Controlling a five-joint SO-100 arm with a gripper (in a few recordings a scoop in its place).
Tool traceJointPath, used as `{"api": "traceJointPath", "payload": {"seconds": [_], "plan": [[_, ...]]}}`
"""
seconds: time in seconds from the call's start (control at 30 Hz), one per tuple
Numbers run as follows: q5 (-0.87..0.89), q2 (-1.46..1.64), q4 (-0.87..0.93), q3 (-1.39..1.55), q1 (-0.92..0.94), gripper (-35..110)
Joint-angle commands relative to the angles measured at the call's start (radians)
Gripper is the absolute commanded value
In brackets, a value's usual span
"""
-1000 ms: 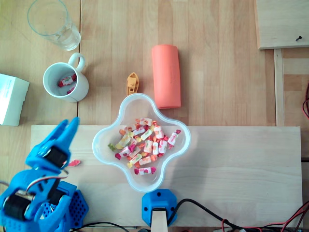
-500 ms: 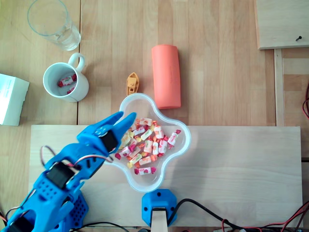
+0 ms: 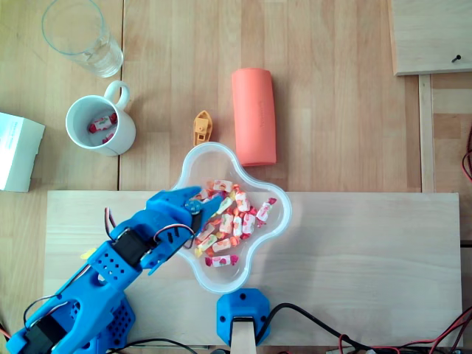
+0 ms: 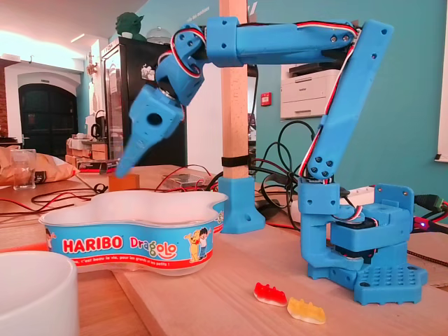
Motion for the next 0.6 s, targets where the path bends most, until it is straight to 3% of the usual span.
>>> {"api": "traceJointPath", "payload": {"seconds": [0.0, 0.3, 0.57], "plan": [[0.097, 0.014, 0.107, -0.008, 0.021, 18], [0.229, 0.012, 0.287, -0.002, 0.13, 18], [0.255, -0.084, 0.285, 0.049, 0.135, 18]]}}
